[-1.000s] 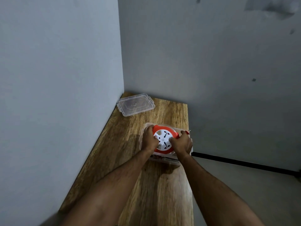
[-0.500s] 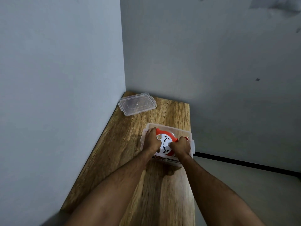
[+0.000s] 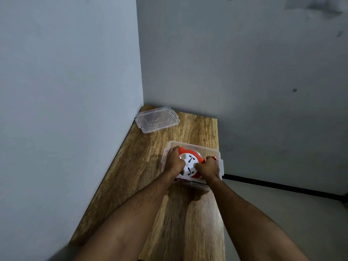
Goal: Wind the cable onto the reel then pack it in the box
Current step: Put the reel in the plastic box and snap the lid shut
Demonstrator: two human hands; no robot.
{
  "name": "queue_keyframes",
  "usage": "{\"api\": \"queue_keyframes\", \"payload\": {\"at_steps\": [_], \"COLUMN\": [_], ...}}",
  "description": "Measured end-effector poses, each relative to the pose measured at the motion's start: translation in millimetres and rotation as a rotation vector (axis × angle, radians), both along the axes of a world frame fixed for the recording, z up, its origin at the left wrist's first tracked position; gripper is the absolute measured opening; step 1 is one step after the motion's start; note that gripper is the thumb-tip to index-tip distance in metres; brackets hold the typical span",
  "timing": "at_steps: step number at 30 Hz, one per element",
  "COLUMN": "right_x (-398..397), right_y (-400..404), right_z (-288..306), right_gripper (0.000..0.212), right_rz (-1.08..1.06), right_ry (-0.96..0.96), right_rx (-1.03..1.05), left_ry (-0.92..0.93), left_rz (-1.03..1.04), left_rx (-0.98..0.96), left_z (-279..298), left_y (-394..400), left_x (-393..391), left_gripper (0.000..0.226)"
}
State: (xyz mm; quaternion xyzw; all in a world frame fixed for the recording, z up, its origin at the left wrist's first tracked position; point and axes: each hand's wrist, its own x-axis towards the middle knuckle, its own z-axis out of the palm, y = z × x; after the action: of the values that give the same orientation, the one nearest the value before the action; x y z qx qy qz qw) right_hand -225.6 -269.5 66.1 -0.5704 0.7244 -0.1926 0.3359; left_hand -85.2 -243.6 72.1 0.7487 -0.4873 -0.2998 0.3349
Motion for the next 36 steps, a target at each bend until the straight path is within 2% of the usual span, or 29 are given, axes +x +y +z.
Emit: {"api": "queue_keyframes", "payload": {"at_steps": [7,13,18,21,23,27,31,36], "right_x": [-2,-3,-3,-3,-4,2,18,43], "right_y": [0,4,11,6,-3,-25,-52,-87], "right_z": [-5,6,28,47,56,70,79,83], "right_gripper": [0.043,0.042,0.024,0.034,0.036,0.045,0.055,0.063], "right_rz": [0.020,0.039,0.035,0.064,0.086,0.204,0.292,0.351], "right_ry": [0.036,0.063,0.213,0.359,0.316,0.101,0.037,0.005], "right_rx": [-0.016,-0.065,-0.192,-0.273,-0.324,-0.398,-0.417,-0.422], "left_ry": [0.007,0.015,-0.004,0.011,0.038,0.114,0.154,0.236], "left_rz": [-0.001,0.092,0.150,0.191,0.225,0.318,0.410,0.515], "left_rx": [-0.008,-0.062,-0.161,-0.234,-0.283,-0.350,-0.347,-0.340], "left_z": [0,2,10,23,34,59,75,82], "left_y": [1,3,1,-6,-14,-30,-43,-55], "left_x": [-1,-7,-8,-4,3,29,63,96], "left_gripper": [0.062,0.054,0.052,0.048,0.048,0.052,0.049,0.061]}}
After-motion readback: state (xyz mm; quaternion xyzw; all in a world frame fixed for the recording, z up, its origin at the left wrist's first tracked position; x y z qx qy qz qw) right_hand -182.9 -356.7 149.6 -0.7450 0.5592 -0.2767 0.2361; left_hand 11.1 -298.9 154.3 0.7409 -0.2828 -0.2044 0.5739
